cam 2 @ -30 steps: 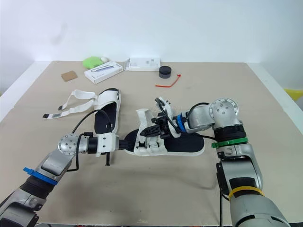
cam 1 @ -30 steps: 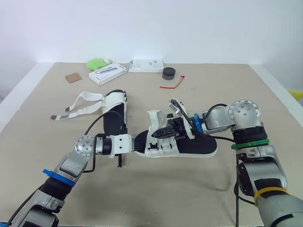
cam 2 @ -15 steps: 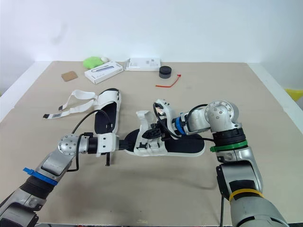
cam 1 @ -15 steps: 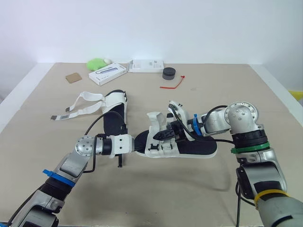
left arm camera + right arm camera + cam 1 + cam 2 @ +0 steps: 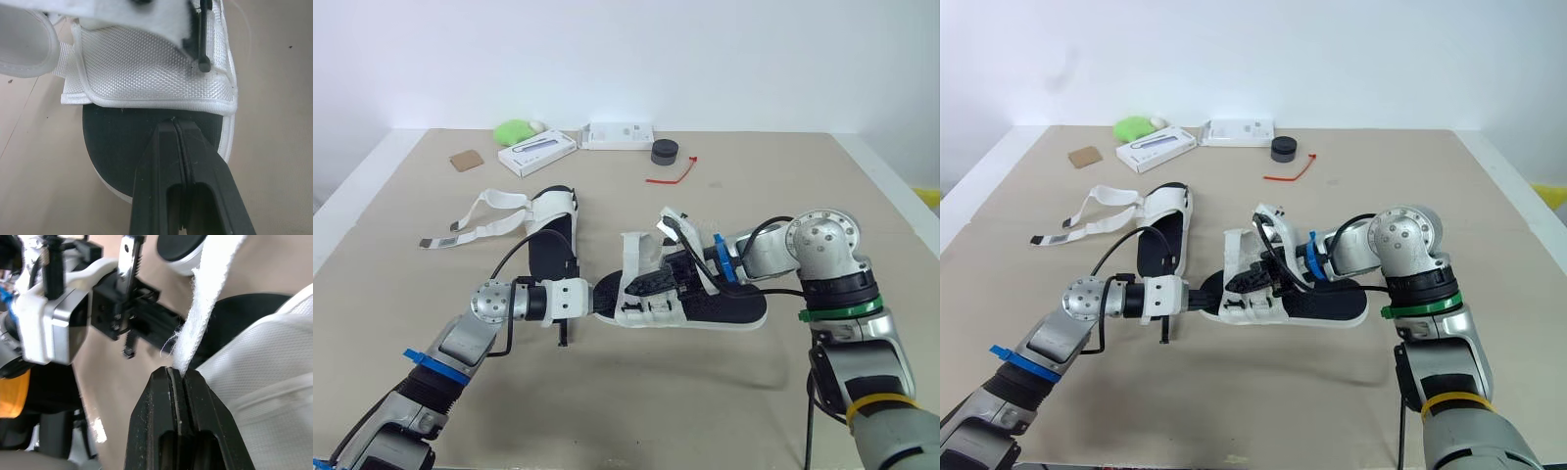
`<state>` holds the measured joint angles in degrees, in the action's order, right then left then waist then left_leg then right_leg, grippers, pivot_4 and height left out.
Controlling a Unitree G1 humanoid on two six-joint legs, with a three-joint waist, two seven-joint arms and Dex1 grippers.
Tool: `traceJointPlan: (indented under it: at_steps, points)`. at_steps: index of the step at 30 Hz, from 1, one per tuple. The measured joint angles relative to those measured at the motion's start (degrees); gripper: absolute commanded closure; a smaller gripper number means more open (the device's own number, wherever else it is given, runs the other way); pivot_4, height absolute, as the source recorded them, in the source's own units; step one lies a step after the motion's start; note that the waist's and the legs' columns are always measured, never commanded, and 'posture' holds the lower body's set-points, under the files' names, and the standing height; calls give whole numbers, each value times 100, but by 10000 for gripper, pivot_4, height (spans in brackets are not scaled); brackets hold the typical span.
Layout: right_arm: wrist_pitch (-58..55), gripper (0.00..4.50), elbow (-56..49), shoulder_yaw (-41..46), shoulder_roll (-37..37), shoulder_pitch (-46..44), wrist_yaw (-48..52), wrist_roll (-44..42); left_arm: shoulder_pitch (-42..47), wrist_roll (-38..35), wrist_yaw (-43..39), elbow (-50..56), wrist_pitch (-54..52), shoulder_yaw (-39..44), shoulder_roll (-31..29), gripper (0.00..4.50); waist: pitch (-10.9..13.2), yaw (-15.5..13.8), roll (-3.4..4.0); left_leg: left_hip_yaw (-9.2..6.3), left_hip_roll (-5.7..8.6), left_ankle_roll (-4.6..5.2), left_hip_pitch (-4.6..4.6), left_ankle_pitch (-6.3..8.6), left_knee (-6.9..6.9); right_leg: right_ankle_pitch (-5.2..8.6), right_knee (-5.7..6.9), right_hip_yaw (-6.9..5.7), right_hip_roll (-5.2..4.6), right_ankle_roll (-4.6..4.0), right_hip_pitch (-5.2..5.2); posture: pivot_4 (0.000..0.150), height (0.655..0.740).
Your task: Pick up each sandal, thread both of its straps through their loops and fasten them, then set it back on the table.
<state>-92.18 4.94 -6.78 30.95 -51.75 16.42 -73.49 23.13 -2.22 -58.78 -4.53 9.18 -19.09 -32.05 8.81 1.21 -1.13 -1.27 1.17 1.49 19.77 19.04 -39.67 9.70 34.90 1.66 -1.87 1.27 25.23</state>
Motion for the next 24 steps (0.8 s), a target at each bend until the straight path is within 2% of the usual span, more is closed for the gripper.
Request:
traceJointPlan:
  at_steps: [20,24]
  points:
    - [-39,44331,792,10,-20,-271,-1023,-1187,-24,0,35,-10,29,9,-5,45000,0,1,0,0,-2,2,0,-1,0,3,1,0,2,5,0,1500,7400]
    - [-42,44331,1252,80,-69,-284,-1346,-1496,-33,0,60,-10,51,4,-12,45000,0,2,0,2,-2,2,-1,-1,0,-3,1,1,1,-4,0,1500,7400]
